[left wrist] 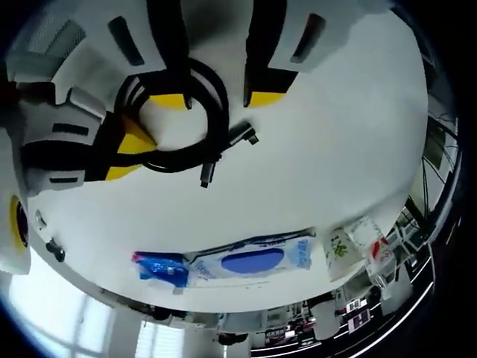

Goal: Arrange the tabletop items into an orderly group along one side of the table until the central work area is clear of visible clutter.

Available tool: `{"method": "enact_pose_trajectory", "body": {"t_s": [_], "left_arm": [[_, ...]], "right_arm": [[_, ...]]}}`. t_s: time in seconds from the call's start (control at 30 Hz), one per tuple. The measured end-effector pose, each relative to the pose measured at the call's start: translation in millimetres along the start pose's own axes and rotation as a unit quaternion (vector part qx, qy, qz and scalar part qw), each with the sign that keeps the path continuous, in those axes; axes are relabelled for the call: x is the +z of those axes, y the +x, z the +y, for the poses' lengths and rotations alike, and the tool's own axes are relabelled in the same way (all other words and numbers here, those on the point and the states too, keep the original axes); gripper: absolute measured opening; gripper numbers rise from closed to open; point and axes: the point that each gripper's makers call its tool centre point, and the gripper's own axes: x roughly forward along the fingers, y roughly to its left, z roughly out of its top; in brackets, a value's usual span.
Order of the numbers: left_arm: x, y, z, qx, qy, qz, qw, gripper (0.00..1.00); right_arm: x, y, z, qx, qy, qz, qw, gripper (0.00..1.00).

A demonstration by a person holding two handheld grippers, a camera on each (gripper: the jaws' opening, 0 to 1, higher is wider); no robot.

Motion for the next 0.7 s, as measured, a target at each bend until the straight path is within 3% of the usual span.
{"method": "enact_pose_trajectory", "body": {"t_s": [0.1, 0.4, 0.7], "left_arm": [[-0.6, 0.5, -4.7, -0.008, 0.001, 0.001, 1.0, 0.18], [-0.3, 0.6, -4.3, -0.01, 0.004, 0.0, 0.9999, 0.17], [2.7, -1.4, -1.2, -0.027, -0.027, 0.012, 0.9992, 0.13]], "right_arm": [[0.0, 0.3, 1.0, 0.001, 0.005, 0.001, 1.0, 0.05], [0.1, 0.3, 0.9, 0.001, 0.018, 0.009, 0.9998, 0.04], [2.9, -2.2, 0.4, 0.008, 0.014, 0.009, 0.9998, 0.01]]}}
